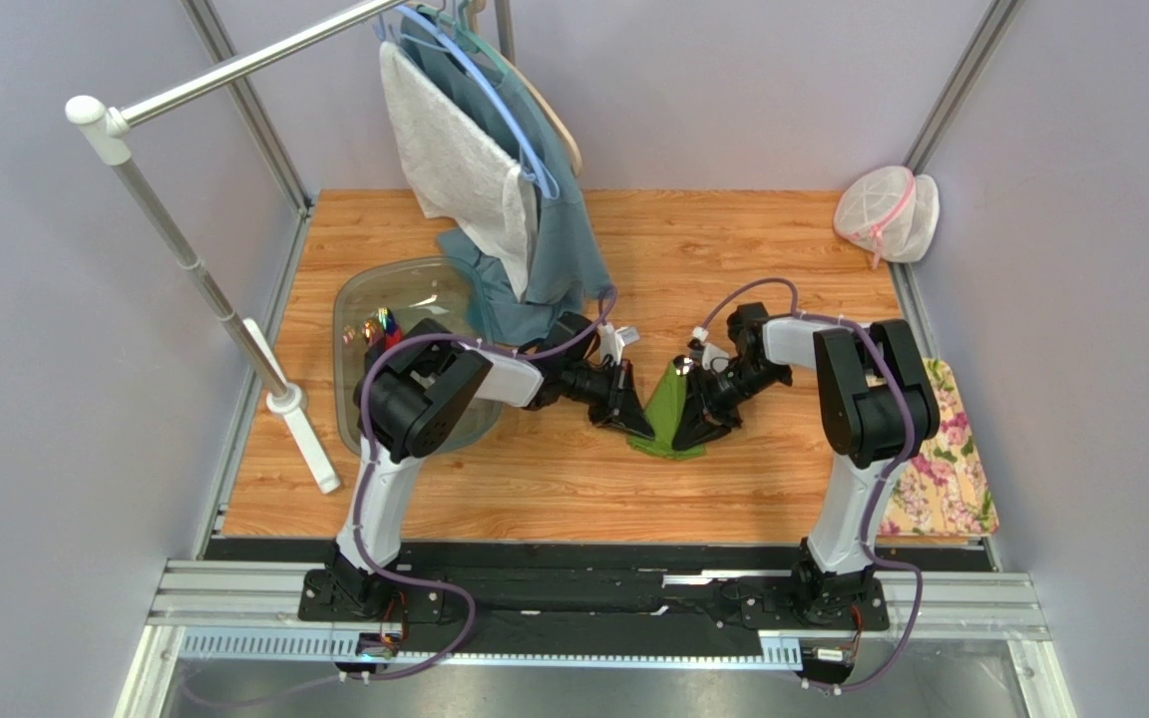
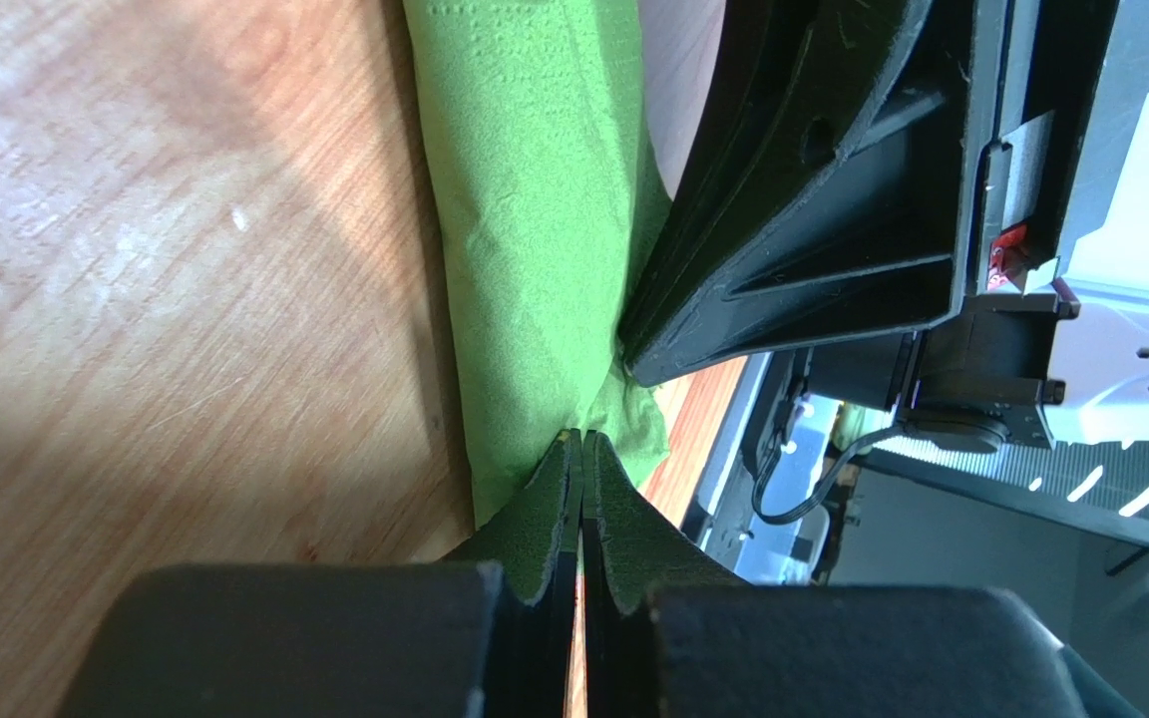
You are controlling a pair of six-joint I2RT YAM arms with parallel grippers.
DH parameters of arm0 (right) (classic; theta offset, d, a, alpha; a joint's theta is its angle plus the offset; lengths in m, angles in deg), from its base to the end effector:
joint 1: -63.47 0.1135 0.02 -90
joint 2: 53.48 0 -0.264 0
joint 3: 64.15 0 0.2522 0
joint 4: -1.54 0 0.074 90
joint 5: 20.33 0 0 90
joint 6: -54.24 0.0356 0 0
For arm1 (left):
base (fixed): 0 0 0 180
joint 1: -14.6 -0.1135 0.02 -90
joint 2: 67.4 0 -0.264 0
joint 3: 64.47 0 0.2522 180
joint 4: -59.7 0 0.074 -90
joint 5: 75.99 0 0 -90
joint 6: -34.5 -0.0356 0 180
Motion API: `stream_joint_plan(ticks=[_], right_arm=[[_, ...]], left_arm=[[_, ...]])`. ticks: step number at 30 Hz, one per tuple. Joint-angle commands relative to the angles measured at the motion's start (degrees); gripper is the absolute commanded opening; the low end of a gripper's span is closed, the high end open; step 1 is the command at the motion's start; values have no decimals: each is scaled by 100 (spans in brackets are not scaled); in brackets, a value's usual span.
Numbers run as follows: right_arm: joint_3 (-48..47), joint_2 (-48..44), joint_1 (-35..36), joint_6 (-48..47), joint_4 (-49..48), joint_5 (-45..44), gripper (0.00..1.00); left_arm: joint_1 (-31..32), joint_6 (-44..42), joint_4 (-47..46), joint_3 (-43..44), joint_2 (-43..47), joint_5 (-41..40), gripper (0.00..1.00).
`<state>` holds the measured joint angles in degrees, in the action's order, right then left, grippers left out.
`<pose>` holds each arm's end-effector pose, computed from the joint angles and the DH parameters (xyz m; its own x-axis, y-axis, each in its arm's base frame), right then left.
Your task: Place the utensils on the paper napkin and roll it up
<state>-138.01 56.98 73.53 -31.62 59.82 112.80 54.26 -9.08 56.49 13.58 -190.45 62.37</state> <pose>0.2973 0.0775 0.1109 -0.9836 -0.1210 0.1340 0.0008 0.7394 0.6733 0.3026 -0.2854 0.0914 -0.9716 0.1803 -0.1532 0.2164 0.4156 -0.8834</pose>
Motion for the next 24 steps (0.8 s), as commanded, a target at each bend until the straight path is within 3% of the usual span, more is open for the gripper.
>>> stream_joint_plan(ticks=[1, 7, 11, 14, 24], right_arm=[[-89, -129, -154, -353, 136, -701, 19], [-809, -638, -207, 15, 128, -956, 27], [-864, -850, -198, 613, -284, -1096, 47], [-863, -789, -207, 930, -522, -1315, 55], [-872, -200, -75, 1308, -900, -1378, 51]], left_arm=[[-28, -185, 423, -180, -238, -643, 0], [-20, -212, 440, -198, -211, -644, 0], [-28, -212, 440, -171, -202, -652, 0], [-28, -203, 440, -154, -211, -652, 0], [-28, -176, 414, -92, -264, -635, 0]])
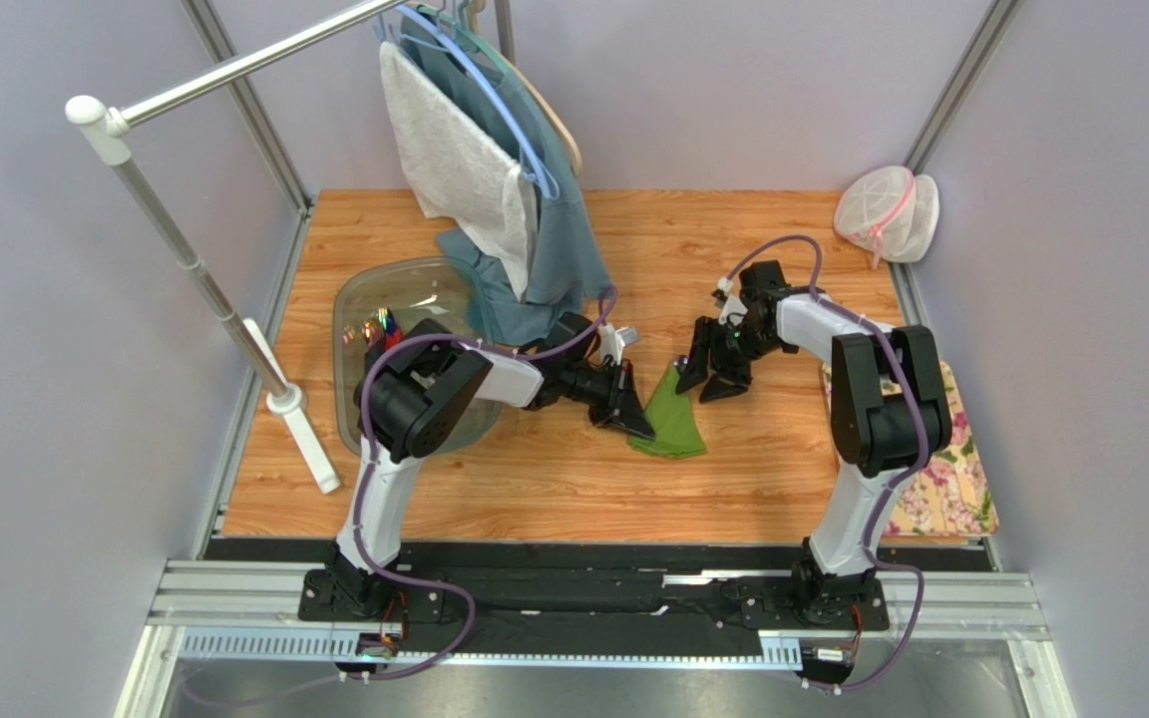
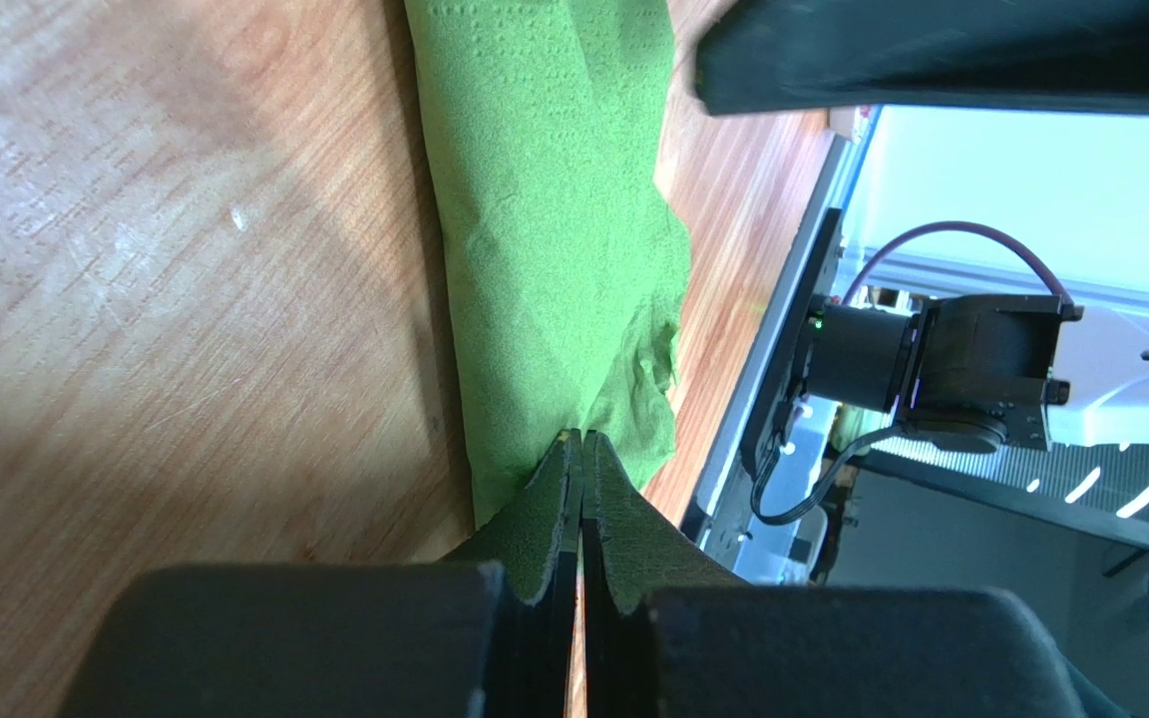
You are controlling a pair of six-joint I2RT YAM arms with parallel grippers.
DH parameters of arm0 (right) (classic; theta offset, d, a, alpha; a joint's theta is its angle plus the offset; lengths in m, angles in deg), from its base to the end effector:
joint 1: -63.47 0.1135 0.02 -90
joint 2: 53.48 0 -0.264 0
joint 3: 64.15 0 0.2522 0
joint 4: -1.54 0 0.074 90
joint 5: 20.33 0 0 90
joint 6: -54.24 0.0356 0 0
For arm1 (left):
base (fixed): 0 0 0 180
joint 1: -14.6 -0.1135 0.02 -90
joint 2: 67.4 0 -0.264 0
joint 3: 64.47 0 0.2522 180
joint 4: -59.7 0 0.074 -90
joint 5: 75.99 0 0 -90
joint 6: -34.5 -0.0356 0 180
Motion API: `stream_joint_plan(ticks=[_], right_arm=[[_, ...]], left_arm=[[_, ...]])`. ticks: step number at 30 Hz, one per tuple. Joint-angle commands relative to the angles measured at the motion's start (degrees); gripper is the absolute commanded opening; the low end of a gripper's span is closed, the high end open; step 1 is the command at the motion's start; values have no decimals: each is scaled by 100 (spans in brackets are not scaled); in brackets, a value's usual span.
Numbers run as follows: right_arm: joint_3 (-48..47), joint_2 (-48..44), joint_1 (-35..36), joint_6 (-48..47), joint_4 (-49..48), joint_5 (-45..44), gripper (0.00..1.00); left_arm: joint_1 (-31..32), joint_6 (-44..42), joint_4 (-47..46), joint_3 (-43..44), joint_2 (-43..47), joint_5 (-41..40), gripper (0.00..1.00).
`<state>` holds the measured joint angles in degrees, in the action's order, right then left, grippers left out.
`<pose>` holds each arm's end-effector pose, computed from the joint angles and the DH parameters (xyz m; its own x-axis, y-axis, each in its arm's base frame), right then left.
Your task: Place the utensils on the paper napkin and roll it up
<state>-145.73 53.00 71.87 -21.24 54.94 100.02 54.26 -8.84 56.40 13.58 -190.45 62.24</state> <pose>0.3386 0.0682 0.1579 -0.9948 0.0718 -0.0723 0.0227 0.8478 0.5298 0.3027 -0.2855 0.0914 -0.9725 0.1769 -0.1516 0.2136 0.4168 -0.8835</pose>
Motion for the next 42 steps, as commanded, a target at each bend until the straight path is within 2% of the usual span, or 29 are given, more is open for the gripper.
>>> stream_joint_plan(ticks=[1, 15, 17, 18, 20, 25, 28, 29, 31, 32, 35, 39, 42], right_arm=[[-109, 250, 100, 296, -439, -91, 50], [-232, 1121, 153, 411, -686, -214, 37], [-285, 1200, 144, 376, -616, -240, 27], [-285, 1209, 144, 350, -606, -205, 15], [-311, 1174, 144, 297, -562, -126, 1], [-303, 972, 109, 209, -632, 260, 0], [-241, 744, 74, 182, -799, 576, 0], [-250, 691, 56, 182, -834, 656, 0], [-268, 533, 39, 200, -940, 814, 0], [-268, 480, 30, 209, -993, 876, 0], [-285, 295, 3, 183, -1090, 1069, 0], [-268, 32, -5, 104, -1160, 1289, 0], [-259, -30, -5, -10, -1143, 1315, 0]], left_arm=[[-28, -192, 414, -92, -273, -622, 0], [-28, -174, 361, -48, -255, -639, 0], [-29, -174, 361, -22, -264, -648, 0], [-37, -174, 370, -13, -255, -648, 0], [-37, -200, 361, 4, -229, -648, 0], [-28, -236, 344, -13, -36, -736, 3], [-37, -218, 186, -127, 245, -788, 21], [-37, -218, 142, -154, 411, -823, 33], [-29, -270, 141, -206, 692, -876, 43], [-28, -288, 150, -224, 807, -955, 52], [-37, -481, 325, -321, 1273, -1140, 64], [-37, -868, 624, -487, 1879, -1359, 74], [-72, -1158, 879, -602, 2284, -1570, 76]])
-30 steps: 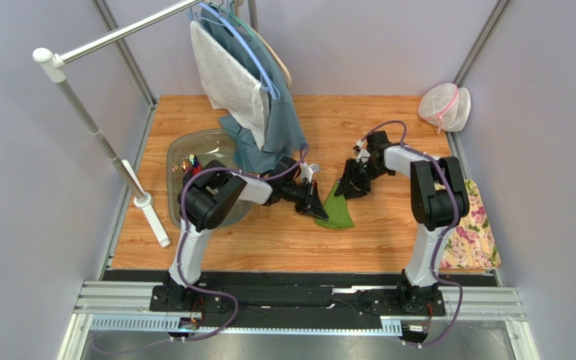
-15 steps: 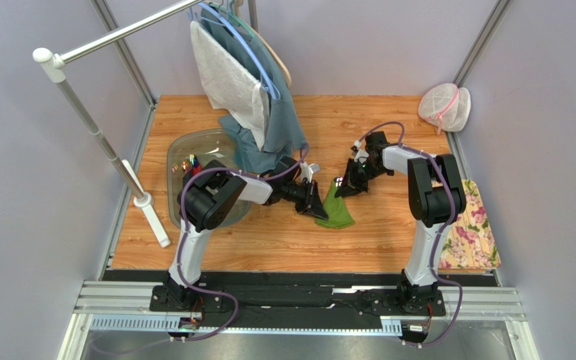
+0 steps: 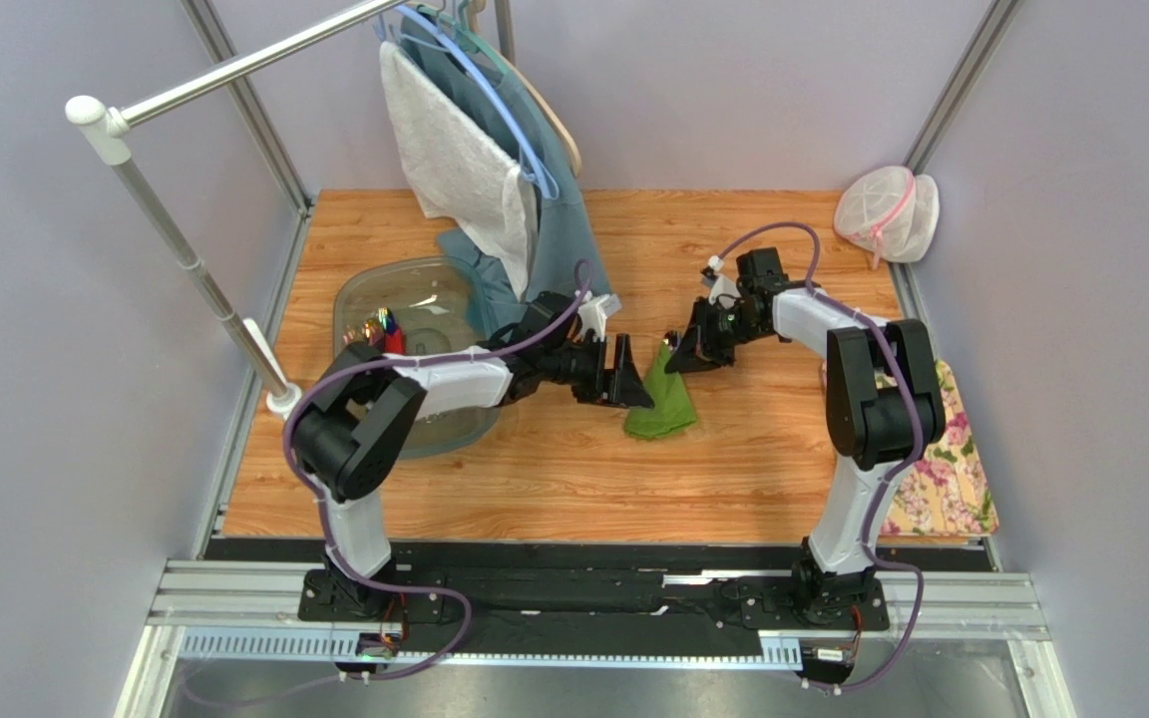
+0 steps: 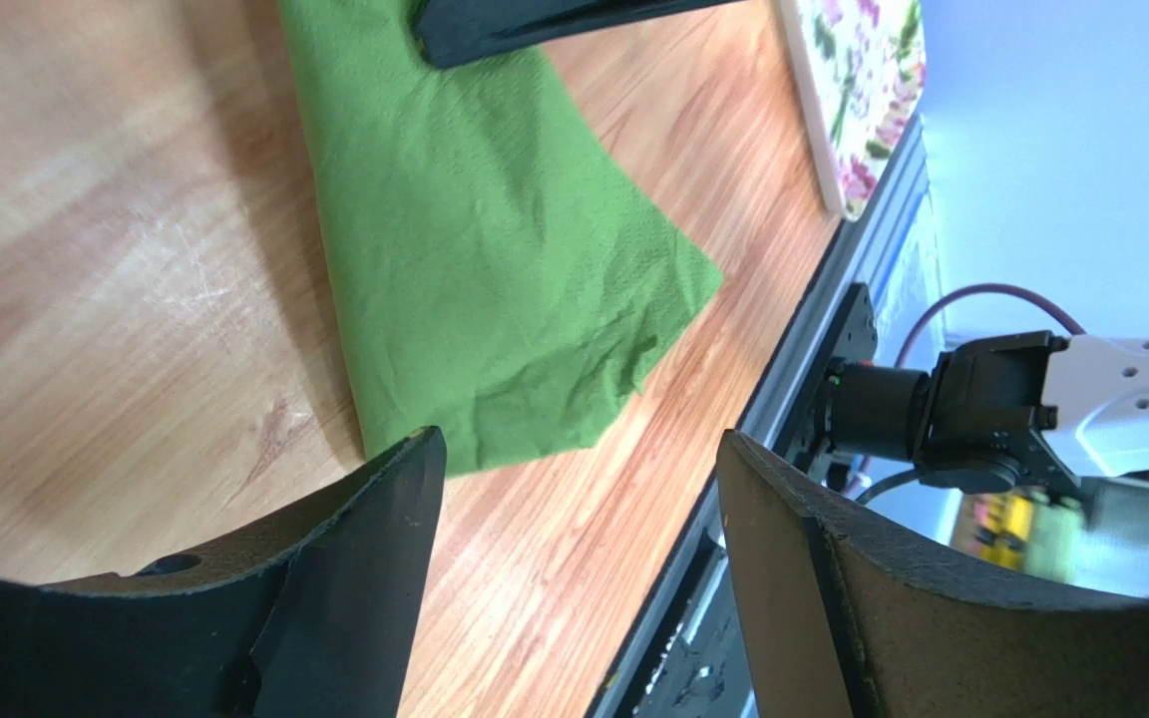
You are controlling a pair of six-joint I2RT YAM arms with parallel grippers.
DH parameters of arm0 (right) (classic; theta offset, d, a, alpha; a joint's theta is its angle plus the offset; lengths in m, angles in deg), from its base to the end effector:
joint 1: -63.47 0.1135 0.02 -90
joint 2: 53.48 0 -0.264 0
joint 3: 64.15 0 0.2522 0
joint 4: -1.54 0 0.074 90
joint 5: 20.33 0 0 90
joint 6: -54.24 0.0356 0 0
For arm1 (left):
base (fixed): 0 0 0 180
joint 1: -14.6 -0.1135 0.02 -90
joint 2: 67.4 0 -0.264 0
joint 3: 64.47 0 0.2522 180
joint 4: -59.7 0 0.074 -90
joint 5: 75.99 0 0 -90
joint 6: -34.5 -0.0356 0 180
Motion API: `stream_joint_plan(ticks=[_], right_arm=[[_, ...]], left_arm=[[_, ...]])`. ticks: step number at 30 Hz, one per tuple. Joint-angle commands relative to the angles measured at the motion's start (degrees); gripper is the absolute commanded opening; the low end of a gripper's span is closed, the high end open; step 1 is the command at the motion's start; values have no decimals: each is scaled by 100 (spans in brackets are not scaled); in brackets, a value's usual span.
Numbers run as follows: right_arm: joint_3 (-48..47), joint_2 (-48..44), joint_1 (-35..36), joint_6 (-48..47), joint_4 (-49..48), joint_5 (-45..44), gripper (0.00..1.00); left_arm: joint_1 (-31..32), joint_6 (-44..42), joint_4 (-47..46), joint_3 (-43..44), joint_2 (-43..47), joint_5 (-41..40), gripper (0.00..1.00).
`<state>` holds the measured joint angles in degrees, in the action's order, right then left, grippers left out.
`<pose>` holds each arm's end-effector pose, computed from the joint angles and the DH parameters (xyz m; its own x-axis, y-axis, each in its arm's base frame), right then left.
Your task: Place the utensils on the paper napkin and roll it up
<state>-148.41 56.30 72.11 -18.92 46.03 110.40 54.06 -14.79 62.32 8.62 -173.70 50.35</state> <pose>0.3637 0.0788 0.1584 -0.9861 0.0722 -0.1496 -0.0509 0.7259 0.6859 0.2864 -0.2631 0.1687 -0.9184 0.0755 -0.3883 0.3745 0.4826 -0.7917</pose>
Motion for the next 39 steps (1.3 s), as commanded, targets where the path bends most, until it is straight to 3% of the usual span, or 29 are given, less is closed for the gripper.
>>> stream_joint_plan(ticks=[1, 20, 24, 29, 30, 31, 35, 39], right_arm=[[19, -378, -29, -269, -233, 286, 0], [-280, -1353, -12, -954, 391, 1191, 0], [-700, -1669, 58, -1313, 821, 1516, 0], [-1202, -2188, 251, -1658, 1348, 1745, 0], [-1273, -2258, 295, -1823, 1410, 1780, 0], [-1395, -2416, 331, -1868, 1463, 1798, 0], [-1590, -2891, 664, -2097, 1691, 1728, 0], [-1651, -3392, 1042, -2307, 1779, 1491, 0]], left_arm=[[-70, -677, 340, -132, 750, -443, 76], [-325, -2128, 77, -458, 2368, -514, 86], [-413, -2821, 602, -177, 2850, -373, 87], [-448, -2927, 717, -63, 3396, 117, 86], [-448, -2989, 840, -1, 3492, 624, 99], [-440, -3033, 1015, 69, 3554, 733, 99], [-448, -3708, 2358, 561, 3984, 779, 99], [-448, -3754, 2616, 589, 4424, 427, 99]])
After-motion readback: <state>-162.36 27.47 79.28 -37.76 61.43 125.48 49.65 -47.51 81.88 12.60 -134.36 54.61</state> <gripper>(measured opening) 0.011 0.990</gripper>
